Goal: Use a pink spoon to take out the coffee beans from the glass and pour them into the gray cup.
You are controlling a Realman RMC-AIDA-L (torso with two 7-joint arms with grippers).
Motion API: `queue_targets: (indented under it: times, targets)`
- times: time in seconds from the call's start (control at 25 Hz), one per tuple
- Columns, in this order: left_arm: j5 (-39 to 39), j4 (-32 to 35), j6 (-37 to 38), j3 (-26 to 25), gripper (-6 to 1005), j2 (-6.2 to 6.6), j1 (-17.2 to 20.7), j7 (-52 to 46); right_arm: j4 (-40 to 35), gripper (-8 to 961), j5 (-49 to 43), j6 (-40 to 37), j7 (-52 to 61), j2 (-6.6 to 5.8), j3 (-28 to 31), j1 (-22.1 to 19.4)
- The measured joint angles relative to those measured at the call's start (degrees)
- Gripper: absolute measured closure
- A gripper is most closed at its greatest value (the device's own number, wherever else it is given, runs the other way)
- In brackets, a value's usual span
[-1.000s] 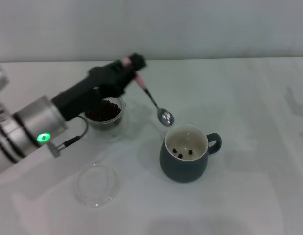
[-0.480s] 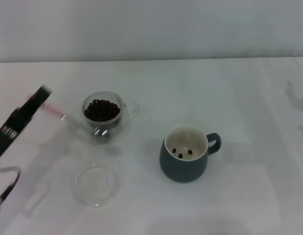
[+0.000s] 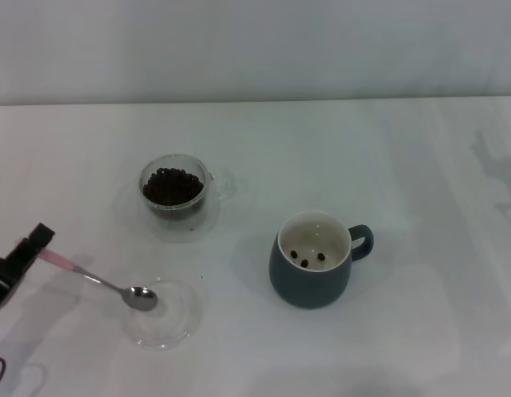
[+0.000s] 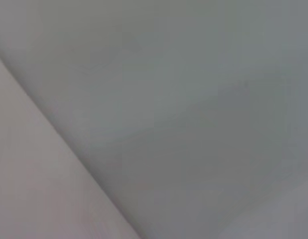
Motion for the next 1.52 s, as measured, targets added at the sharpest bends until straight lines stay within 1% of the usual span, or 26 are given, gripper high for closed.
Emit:
queue_targets:
  times: [0.2, 0.44, 0.72, 0.92, 1.16, 1.32, 1.4, 1.52]
  targets:
    - [2.3, 0.8, 2.9, 0.0, 808, 0.01, -0.8, 0.0, 0.5, 78, -0.2, 0.0, 0.0, 0.24, 0.0, 0.7]
    - [7.4, 1.4, 7.1, 0.1, 796, 0.10, -3.9, 0.4, 1.3, 78, -0.1, -0.2, 0.0, 0.26, 0.0, 0.2]
    - [12.0, 2.0, 9.9, 0.1, 783, -0.23, -6.7, 1.0, 1.9, 78, 0.0, -0.3, 0.0, 0.27, 0.0, -0.2]
    - [13.1, 1.7, 13.0, 0.1, 773, -0.37, -7.5, 2.7, 2.6, 78, 0.0, -0.5, 0.0, 0.30, 0.0, -1.0]
    - [12.2, 1.6, 13.7, -0.4, 762, -0.56, -7.5, 7.8, 3.0, 78, 0.0, -1.0, 0.0, 0.39, 0.0, -2.0]
    - [9.3, 1.6, 13.7, -0.5, 636, -0.59, -7.0, 12.6, 3.3, 79, 0.0, -1.4, 0.0, 0.41, 0.0, -2.7]
    - [6.6, 1.6, 13.7, -0.5, 573, -0.60, -6.2, 17.0, 3.3, 79, 0.0, -1.5, 0.0, 0.42, 0.0, -2.8]
    - [1.9, 1.3, 13.2, -0.5, 463, -0.69, -4.9, 26.5, 3.3, 79, 0.0, -1.5, 0.0, 0.42, 0.0, -2.9]
